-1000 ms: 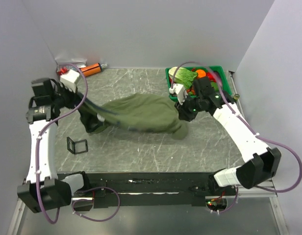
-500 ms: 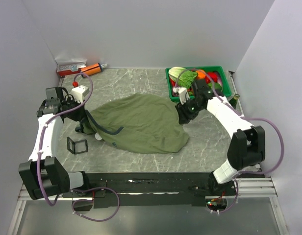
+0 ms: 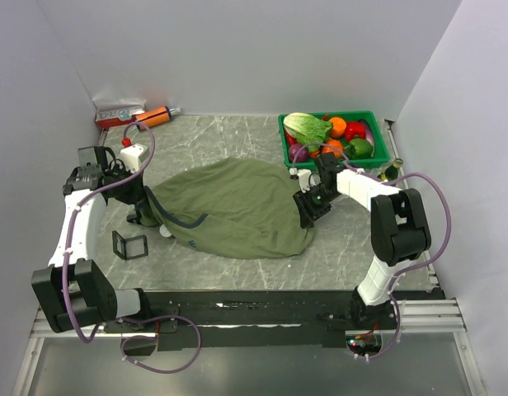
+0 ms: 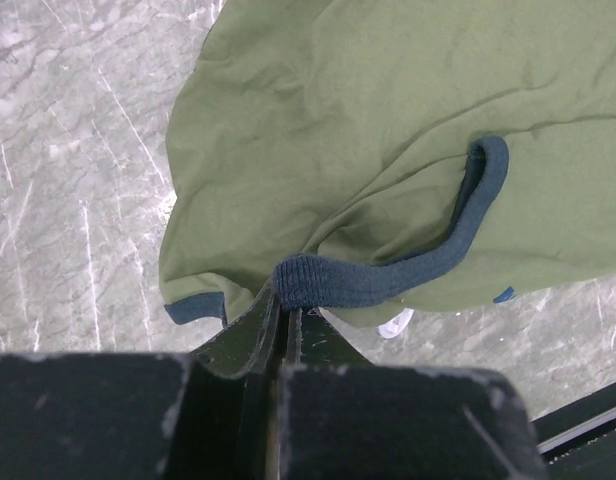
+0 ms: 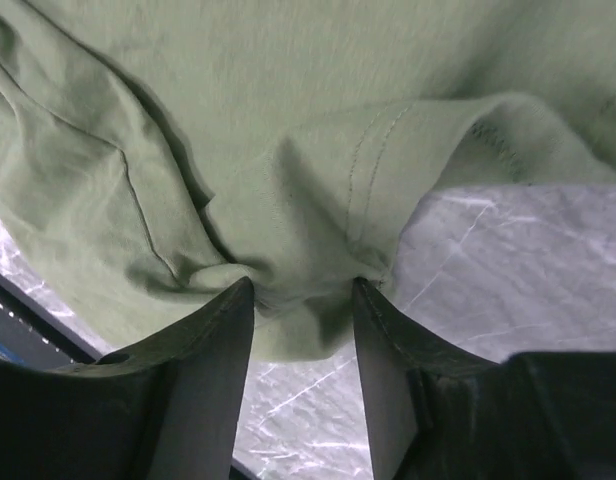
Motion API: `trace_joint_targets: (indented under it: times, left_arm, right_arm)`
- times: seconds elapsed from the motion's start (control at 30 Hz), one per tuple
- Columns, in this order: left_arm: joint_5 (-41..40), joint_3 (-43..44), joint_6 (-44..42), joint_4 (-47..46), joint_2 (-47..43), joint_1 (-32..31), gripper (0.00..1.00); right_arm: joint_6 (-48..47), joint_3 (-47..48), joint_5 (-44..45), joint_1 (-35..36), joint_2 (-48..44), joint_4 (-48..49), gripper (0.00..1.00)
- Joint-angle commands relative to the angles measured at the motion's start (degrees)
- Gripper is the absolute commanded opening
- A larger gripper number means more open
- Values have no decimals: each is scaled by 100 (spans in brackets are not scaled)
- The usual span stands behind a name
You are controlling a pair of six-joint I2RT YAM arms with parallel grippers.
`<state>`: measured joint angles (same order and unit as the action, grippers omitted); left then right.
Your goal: Remove the brooch from the garment
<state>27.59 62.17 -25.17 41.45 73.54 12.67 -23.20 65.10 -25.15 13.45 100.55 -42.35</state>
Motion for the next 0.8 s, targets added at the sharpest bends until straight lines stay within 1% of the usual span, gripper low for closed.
trace_joint_targets:
  times: [0.0,0.13,0.3,0.4,0.43,0.53,0.63,0.77]
  left_arm:
    - [176,234,144,-23,-6,-1,1]
    - [202,172,223,-76,38,8,1]
    - [211,181,232,-58,38,-1,1]
    - [185,137,205,-58,47,-1,1]
    - [185,129,205,-58,55,8,1]
    - [229,164,223,-49,108,-1,1]
    - [238,208,258,-58,187,8,1]
    - [238,260,267,-41,240,8,1]
  right_arm:
    - [70,-15,-140,-45,-53,368,51]
    - [122,196,-26,-53,131,210,53]
    - [185,196,-69,-369,-27,254,53]
    - [167,231,-533,-641,-97,166,55]
    - [123,240,-935,-703,-106,148,56]
    - [18,292,-1290,-800,-124,-1,56]
    - [26,275,-1239,-809,-71,25,56]
    - [17,301,-685,-800,184,7,54]
